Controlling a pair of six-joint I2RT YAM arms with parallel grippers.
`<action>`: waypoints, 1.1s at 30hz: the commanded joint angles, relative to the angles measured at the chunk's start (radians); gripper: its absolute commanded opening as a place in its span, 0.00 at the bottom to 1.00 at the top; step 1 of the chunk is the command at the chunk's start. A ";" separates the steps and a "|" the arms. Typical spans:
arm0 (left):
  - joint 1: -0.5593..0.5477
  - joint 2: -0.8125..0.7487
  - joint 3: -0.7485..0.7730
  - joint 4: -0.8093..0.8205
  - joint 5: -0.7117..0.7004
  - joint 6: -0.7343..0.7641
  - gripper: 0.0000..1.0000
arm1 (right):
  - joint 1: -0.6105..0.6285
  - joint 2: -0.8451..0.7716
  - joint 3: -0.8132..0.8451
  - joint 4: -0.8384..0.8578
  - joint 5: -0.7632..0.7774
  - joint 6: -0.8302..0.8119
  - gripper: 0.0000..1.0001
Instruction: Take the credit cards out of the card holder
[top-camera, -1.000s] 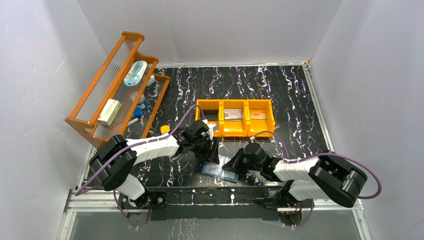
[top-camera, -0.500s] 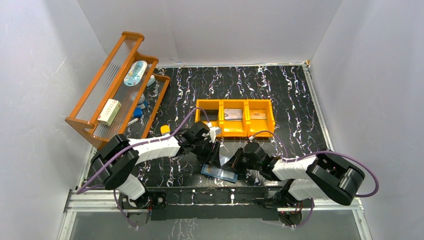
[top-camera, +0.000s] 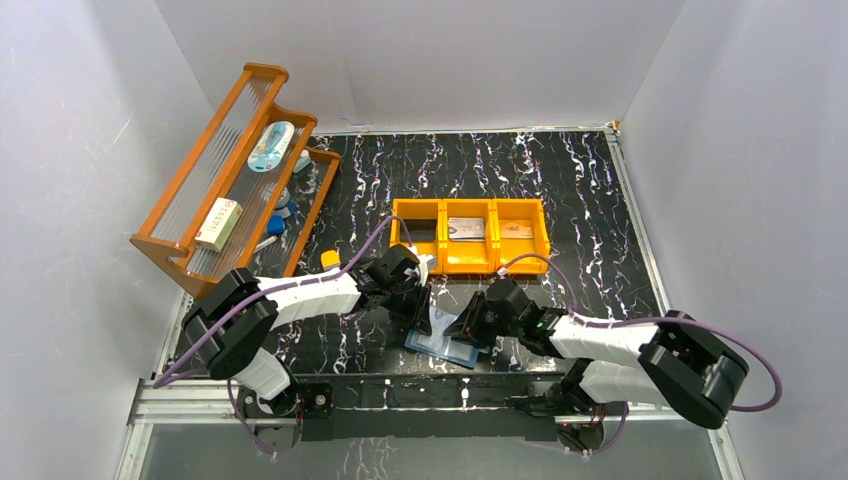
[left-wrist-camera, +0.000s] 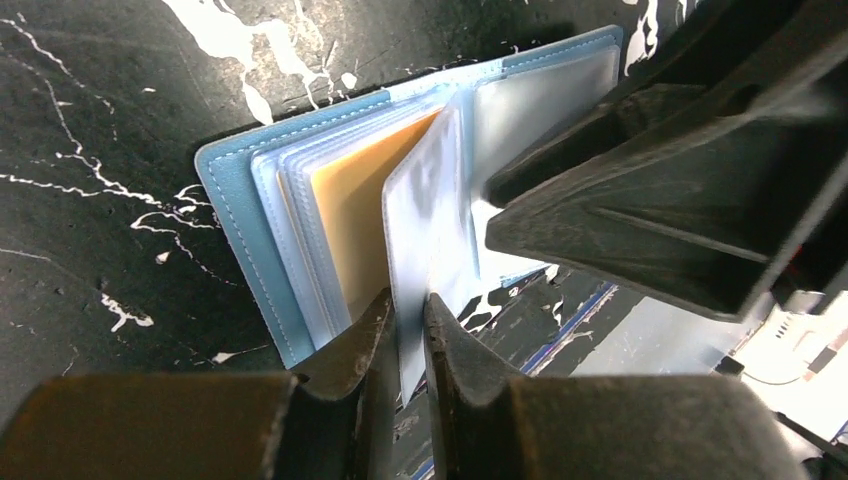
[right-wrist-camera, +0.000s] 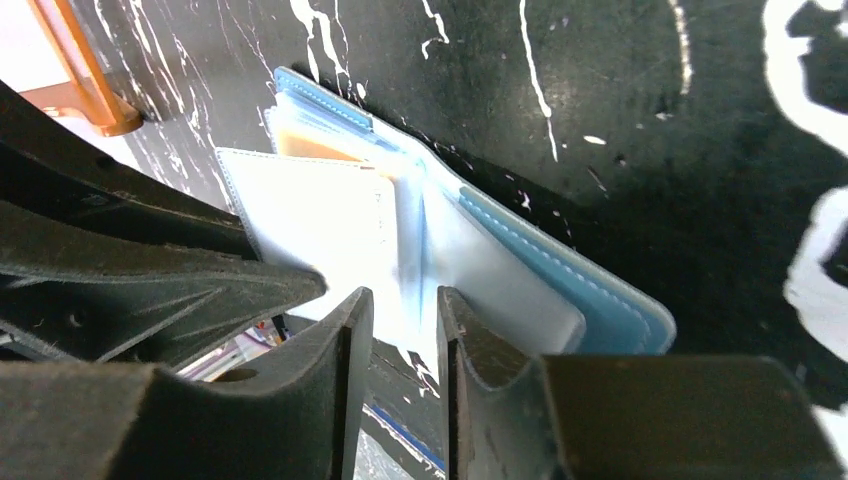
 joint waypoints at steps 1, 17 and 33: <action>-0.007 -0.035 0.035 -0.068 -0.047 -0.002 0.12 | 0.000 -0.102 0.067 -0.280 0.098 -0.058 0.40; -0.081 0.035 0.196 -0.236 -0.186 -0.005 0.29 | 0.000 -0.365 0.172 -0.639 0.290 0.045 0.45; -0.156 0.094 0.298 -0.203 -0.062 -0.008 0.52 | 0.000 -0.451 0.170 -0.695 0.330 0.086 0.45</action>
